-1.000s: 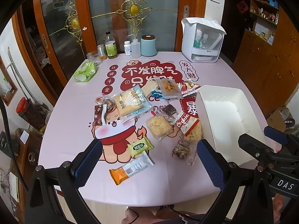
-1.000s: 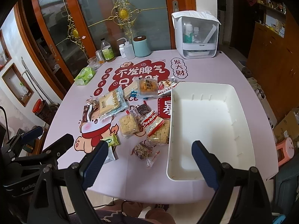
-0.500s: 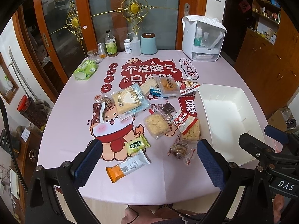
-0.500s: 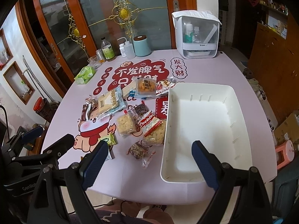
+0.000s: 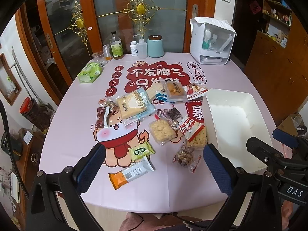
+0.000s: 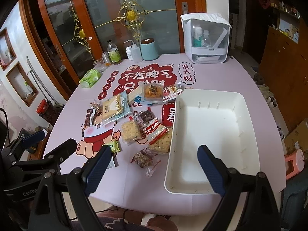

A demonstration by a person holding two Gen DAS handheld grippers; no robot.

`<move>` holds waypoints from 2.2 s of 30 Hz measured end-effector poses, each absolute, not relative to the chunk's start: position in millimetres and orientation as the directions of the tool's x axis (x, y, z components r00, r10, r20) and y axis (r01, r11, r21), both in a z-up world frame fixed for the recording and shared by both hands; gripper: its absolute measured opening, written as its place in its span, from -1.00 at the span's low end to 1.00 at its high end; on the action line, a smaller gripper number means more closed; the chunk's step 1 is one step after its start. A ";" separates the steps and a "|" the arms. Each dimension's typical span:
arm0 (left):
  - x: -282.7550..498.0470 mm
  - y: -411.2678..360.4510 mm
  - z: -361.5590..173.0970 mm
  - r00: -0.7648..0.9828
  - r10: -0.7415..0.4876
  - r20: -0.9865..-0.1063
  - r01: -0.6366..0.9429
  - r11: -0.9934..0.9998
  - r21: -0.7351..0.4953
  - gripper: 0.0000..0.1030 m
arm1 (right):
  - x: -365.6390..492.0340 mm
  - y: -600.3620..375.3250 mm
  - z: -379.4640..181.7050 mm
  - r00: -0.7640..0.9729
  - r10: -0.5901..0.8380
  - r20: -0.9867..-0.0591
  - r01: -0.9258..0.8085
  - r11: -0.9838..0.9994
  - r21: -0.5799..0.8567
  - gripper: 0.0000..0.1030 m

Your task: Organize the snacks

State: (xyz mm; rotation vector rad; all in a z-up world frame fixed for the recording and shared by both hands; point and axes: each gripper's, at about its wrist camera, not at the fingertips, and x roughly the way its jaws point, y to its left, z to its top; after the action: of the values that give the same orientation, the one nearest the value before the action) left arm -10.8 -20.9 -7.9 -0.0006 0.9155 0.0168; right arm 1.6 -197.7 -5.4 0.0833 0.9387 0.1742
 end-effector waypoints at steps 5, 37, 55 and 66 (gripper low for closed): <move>-1.8 -18.7 -7.9 0.603 0.017 -0.798 -0.027 1.000 0.001 0.96 | 5.6 -191.6 -4.6 0.582 0.177 -0.794 -0.117 0.984 0.134 0.78; 97.2 127.1 -28.6 0.554 -0.102 -0.826 0.175 0.984 -0.004 0.96 | 46.8 -54.8 -55.7 0.463 0.123 -0.878 0.071 0.982 0.175 0.77; 153.8 158.9 -153.1 0.333 -0.126 -0.935 0.324 0.946 -0.012 0.96 | 49.6 -37.1 -220.3 0.107 0.324 -0.940 0.387 0.857 0.340 0.77; 166.6 116.2 -185.5 0.285 -0.144 -0.948 0.421 0.907 -0.012 0.96 | 58.8 -8.5 -241.7 0.083 0.279 -0.957 0.395 0.872 0.289 0.65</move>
State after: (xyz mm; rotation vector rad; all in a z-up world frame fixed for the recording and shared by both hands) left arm 166.6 116.2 -185.5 0.2610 1.2276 -0.3841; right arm 58.8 -8.5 -241.7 0.5572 1.5104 -0.0932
